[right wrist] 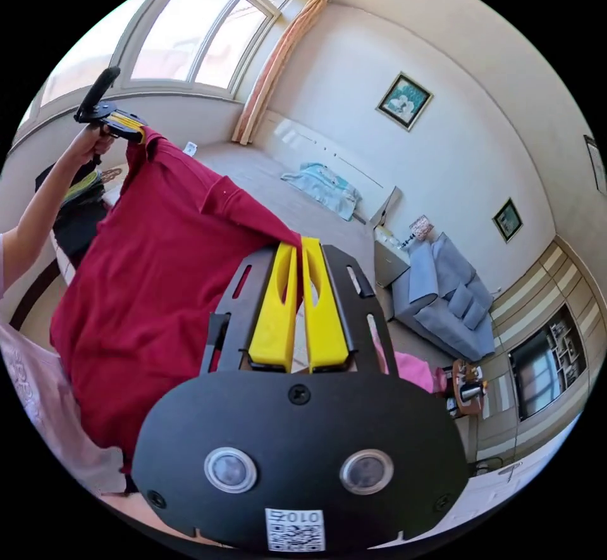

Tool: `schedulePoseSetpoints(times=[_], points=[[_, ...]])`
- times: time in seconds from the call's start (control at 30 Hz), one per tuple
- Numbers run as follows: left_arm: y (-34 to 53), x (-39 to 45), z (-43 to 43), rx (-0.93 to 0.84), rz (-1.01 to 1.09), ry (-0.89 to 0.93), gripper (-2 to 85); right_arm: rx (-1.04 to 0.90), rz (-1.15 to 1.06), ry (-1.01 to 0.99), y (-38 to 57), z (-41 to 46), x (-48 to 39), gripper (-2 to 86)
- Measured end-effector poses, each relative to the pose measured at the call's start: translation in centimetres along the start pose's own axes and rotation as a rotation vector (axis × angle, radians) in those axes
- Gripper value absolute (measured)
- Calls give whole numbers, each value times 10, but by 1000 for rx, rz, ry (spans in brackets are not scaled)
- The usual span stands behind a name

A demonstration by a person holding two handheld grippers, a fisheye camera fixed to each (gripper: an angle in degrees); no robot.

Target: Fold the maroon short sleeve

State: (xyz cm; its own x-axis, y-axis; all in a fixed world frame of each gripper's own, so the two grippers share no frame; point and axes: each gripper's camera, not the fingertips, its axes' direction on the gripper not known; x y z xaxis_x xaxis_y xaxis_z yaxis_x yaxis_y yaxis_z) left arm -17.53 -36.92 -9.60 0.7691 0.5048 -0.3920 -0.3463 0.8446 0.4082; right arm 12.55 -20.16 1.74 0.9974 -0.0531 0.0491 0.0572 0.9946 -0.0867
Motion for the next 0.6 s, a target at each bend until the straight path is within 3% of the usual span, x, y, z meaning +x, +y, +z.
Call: schedulePoseSetpoints(times=[0.13, 0.27, 0.37, 0.43, 0.6], points=[[-42, 19, -74, 211, 104, -152, -3, 293, 13, 194, -25, -61, 13, 16], [-27, 43, -56, 182, 214, -179, -3, 240, -35, 96, -3, -28, 12, 17], [17, 73, 12, 75, 328, -171, -3, 109, -79, 2, 45, 43, -12, 16], [68, 105, 83, -99, 382, -107, -3, 17, -108, -99, 84, 89, -33, 15], [189, 169, 205, -371, 368, 78, -3, -226, -96, -331, 194, 195, -97, 11]])
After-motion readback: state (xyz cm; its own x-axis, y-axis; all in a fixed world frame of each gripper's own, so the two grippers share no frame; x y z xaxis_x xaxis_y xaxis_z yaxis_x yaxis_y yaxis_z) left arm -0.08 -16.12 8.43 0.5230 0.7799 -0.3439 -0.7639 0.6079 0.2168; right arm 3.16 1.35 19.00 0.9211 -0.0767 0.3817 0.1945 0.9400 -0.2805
